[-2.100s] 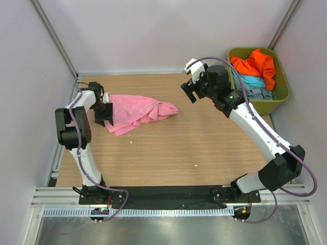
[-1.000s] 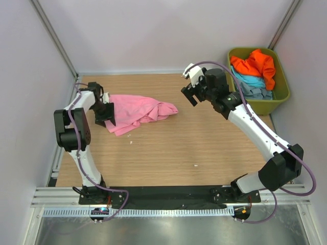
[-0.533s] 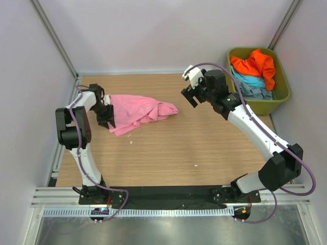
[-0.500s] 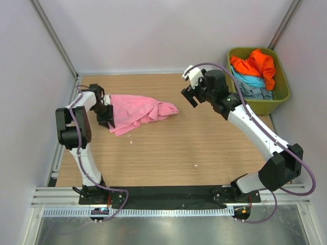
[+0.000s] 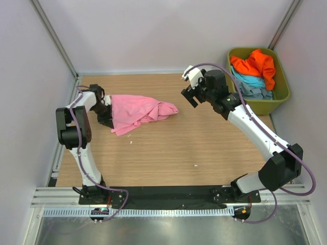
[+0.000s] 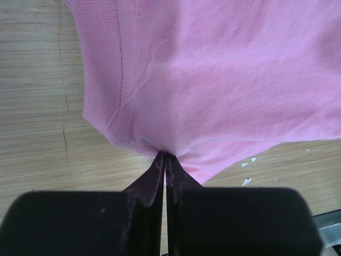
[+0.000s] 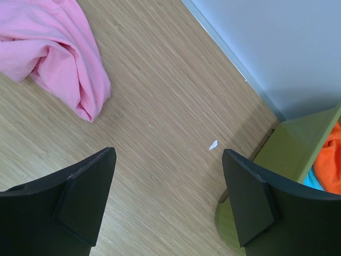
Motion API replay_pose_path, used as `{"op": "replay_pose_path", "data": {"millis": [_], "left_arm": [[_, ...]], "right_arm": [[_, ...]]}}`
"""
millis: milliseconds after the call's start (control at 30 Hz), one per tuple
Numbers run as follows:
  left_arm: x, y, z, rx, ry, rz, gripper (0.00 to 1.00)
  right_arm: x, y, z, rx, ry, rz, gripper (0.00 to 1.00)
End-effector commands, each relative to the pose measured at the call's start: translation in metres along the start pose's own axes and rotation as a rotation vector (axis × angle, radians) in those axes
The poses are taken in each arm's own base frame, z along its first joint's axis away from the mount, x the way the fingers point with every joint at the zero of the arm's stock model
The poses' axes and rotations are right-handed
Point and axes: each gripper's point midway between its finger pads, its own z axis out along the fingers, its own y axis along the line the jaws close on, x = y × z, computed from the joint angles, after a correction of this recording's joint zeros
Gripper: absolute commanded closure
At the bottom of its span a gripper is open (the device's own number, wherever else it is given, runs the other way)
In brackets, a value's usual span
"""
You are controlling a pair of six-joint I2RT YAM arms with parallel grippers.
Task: Fold and stack the t-shirts
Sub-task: Flatten the tshirt out
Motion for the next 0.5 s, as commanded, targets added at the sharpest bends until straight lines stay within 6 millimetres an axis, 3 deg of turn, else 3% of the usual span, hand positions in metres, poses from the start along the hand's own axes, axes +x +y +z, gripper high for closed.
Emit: {"op": "replay_pose_path", "data": {"millis": [0,67,167,267,300,367,400,433,467], "left_arm": [[-0.006,-0.011,-0.018,0.053,-0.042,0.024,1.00],[-0.014,-0.018,-0.031,0.071,-0.083,0.045,1.00],[-0.032,-0.033,-0.068,0.106,-0.176,0.105,1.00],[-0.055,-0.051,-0.118,0.124,-0.302,0.207,1.00],[-0.070,-0.059,-0.144,0.131,-0.379,0.244,1.00],[-0.074,-0.075,-0.171,0.161,-0.419,0.312,1.00],[-0.077,-0.083,-0.184,0.173,-0.443,0.342,1.00],[-0.085,-0.099,-0.209,0.191,-0.506,0.396,1.00],[-0.083,-0.104,-0.215,0.200,-0.504,0.412,1.00]], "right_arm": [[-0.019,-0.010,-0.011,0.044,-0.070,-0.014,0.13],[-0.017,-0.022,-0.013,0.101,-0.055,-0.023,0.13],[-0.027,-0.043,-0.018,0.202,-0.080,-0.026,0.14],[-0.047,-0.068,-0.026,0.319,-0.124,-0.017,0.15],[-0.054,-0.076,-0.029,0.352,-0.146,-0.005,0.15],[-0.068,-0.086,-0.034,0.385,-0.181,0.020,0.16],[-0.069,-0.083,-0.034,0.370,-0.184,0.041,0.17],[-0.069,-0.082,-0.033,0.355,-0.184,0.054,0.21],[-0.072,-0.078,-0.034,0.332,-0.192,0.068,0.23]]}}
